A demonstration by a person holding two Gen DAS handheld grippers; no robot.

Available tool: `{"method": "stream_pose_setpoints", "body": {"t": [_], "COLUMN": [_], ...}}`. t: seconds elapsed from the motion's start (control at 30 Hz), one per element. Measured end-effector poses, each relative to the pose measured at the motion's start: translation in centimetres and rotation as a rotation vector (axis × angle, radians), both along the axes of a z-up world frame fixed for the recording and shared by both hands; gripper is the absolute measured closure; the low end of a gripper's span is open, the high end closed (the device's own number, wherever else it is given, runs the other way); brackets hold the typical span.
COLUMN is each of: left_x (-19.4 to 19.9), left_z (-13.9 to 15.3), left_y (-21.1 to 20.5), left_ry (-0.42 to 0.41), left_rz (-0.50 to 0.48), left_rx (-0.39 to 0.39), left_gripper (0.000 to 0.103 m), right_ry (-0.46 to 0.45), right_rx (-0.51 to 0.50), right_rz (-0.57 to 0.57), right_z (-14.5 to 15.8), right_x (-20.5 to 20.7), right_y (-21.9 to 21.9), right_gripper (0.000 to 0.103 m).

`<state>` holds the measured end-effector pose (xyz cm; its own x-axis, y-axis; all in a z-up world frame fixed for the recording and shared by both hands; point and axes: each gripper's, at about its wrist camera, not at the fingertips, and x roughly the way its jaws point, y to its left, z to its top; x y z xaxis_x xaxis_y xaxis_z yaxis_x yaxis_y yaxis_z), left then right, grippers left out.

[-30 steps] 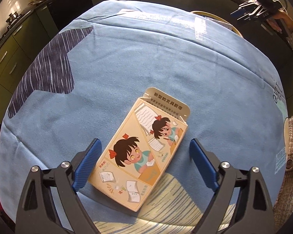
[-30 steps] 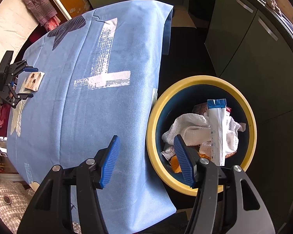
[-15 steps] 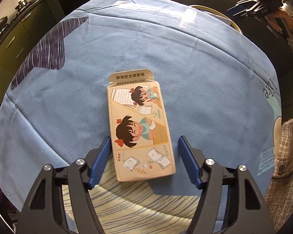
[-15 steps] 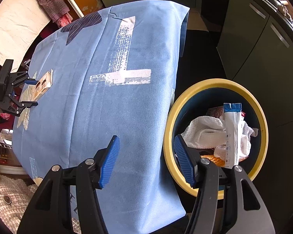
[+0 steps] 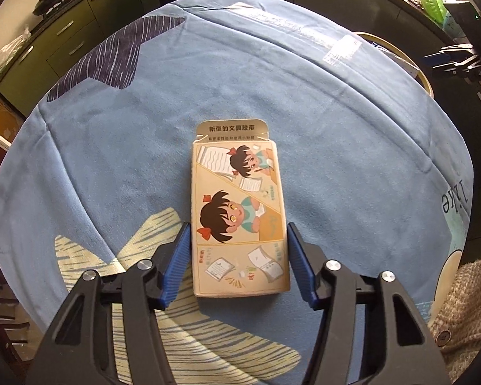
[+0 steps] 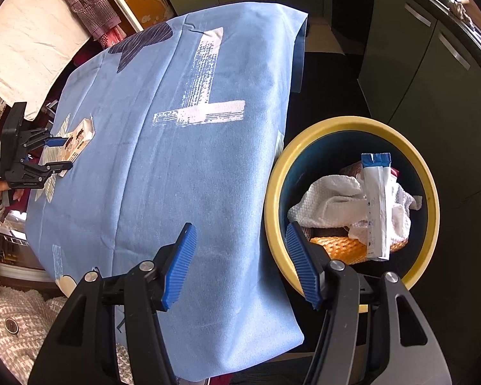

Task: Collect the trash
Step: 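Carry the paper box over the bin and open the left gripper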

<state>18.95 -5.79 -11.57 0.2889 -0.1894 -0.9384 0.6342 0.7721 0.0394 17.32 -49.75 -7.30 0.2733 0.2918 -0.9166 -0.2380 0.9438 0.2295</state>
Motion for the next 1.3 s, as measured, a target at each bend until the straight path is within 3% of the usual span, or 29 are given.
{"method": "stream_pose_setpoints", "body": {"t": [0.23, 0.53, 0.87, 1.03, 1.3], "left_x": [-2.1, -3.3, -2.3, -0.6, 3.4], "left_z": [2.3, 5.5, 8.7, 8.0, 2.8], "left_y": [-2.0, -7.5, -20.7, -28.8, -38.3], "left_ry": [-0.051, -0.083, -0.13, -0.096, 0.005], "left_rz": [-0.035, -0.127, -0.326, -0.391, -0.351], "left_rx": [-0.045, -0.092, -0.159, -0.184, -0.172], "left_gripper": [0.048, 0.048, 0.048, 0.048, 0.047], "right_ry": [-0.022, -0.055, -0.107, -0.122, -0.108], "right_rx": [0.015, 0.029, 0.025, 0.032, 0.058], "right_rz": [-0.011, -0.06, -0.212, -0.263, -0.304], "right_z": [0.4, 1.4, 3.8, 4.4, 3.6], "right_x": [-0.9, -3.0, -7.2, -9.6, -11.8], "right_y": [-1.1, -3.7, -9.7, -12.3, -14.5], "right_gripper": [0.044, 0.044, 0.044, 0.044, 0.044]}}
